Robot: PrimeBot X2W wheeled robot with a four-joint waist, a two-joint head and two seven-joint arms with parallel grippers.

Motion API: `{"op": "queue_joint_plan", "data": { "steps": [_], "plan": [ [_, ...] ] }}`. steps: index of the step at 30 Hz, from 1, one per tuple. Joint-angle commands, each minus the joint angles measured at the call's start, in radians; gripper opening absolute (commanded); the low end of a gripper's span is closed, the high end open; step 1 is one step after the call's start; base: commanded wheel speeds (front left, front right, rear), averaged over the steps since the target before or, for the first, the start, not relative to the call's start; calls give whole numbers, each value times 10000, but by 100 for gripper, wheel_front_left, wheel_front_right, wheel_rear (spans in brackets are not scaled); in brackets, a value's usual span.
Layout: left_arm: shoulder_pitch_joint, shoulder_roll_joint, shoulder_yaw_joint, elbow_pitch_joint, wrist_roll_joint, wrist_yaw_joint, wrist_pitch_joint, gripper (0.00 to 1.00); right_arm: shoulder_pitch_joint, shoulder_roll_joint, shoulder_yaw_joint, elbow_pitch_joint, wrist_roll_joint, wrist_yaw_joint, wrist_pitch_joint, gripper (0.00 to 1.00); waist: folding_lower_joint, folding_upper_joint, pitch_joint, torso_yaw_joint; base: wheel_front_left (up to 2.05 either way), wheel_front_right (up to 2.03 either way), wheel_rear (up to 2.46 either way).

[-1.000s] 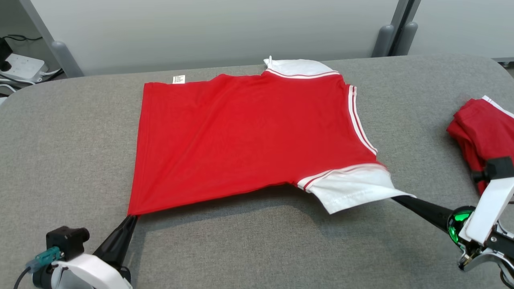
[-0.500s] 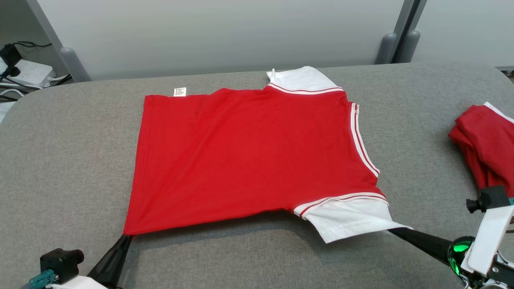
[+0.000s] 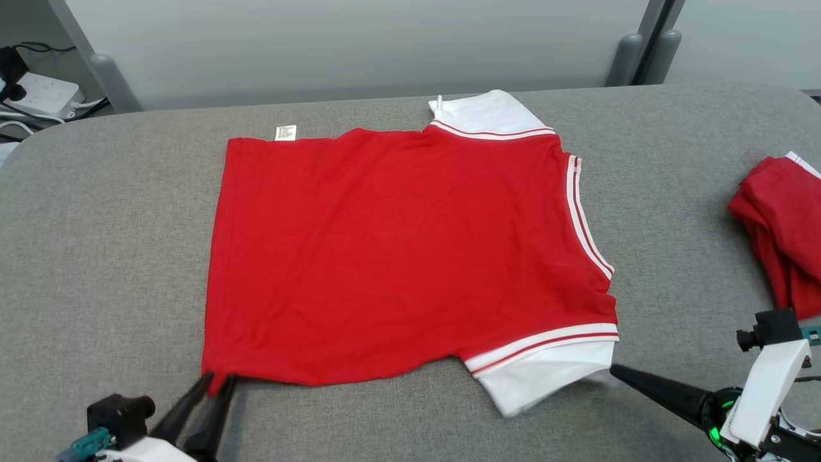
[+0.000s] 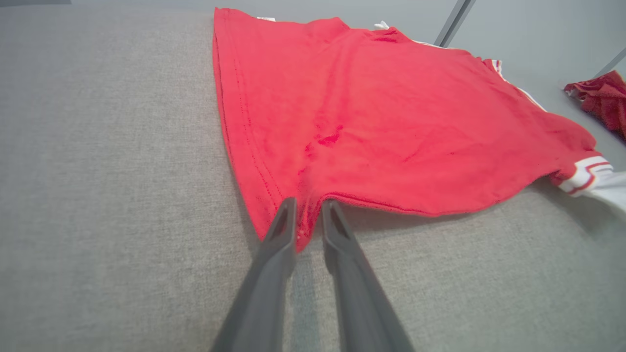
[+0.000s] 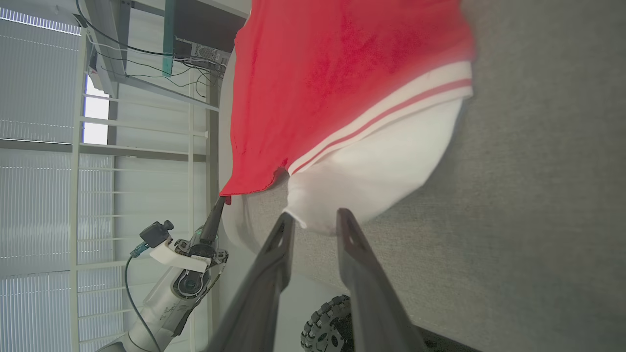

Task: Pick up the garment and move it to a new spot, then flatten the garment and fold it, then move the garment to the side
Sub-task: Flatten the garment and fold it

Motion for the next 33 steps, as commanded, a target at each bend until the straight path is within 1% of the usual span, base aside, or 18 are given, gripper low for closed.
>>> {"op": "queue_joint_plan", "data": {
  "steps": [1, 6, 8, 12, 17, 23, 24, 28, 33],
  "plan": [
    [-661, 239, 453, -245, 155, 0, -133, 100, -295, -135, 18, -184, -179, 46, -288, 100, 0, 0, 48, 23, 0, 0, 0],
    [-882, 52, 818, -574, 528, 0, -133, 100, -655, 103, -157, -243, -709, 46, -1112, 100, 0, 0, 138, 86, 0, 0, 0],
    [-926, -50, 1040, -730, 689, 0, -133, 100, -842, 191, -306, -199, -1075, 46, -1698, 100, 0, 0, 162, 107, 0, 0, 0],
    [-1035, -346, 1473, -935, 1154, 0, -133, 100, -1290, 441, -492, 172, -2102, 46, -3192, 100, 0, 0, 228, 166, 0, 0, 0],
    [-1196, -813, 1994, -1095, 1835, 0, -133, 100, -1919, 848, -552, 1007, -3290, 46, -5110, 100, 0, 0, 289, 216, 0, 0, 0],
    [-1338, -1265, 2753, -1099, 2471, 0, -133, 100, -2643, 1154, -192, 2020, -4797, 46, -7195, 100, 0, 0, 243, 220, 0, 0, 0],
    [-1338, -1265, 2753, -1099, 2471, 0, -133, 100, -2643, 1154, -192, 2020, -4797, 46, -7195, 100, 0, 0, 243, 220, 0, 0, 0],
    [-1312, -1621, 3263, -1069, 2840, 0, -134, 100, -2982, 1242, 128, 2678, -5701, 46, -8339, 100, 0, 0, 130, 205, 0, 0, 0],
    [-1079, -2072, 3858, -1098, 3235, 0, -134, 100, -3186, 1383, 315, 3268, -6664, 46, -8975, 100, 0, 0, -103, 160, 0, 0, 0]
  ]
}}
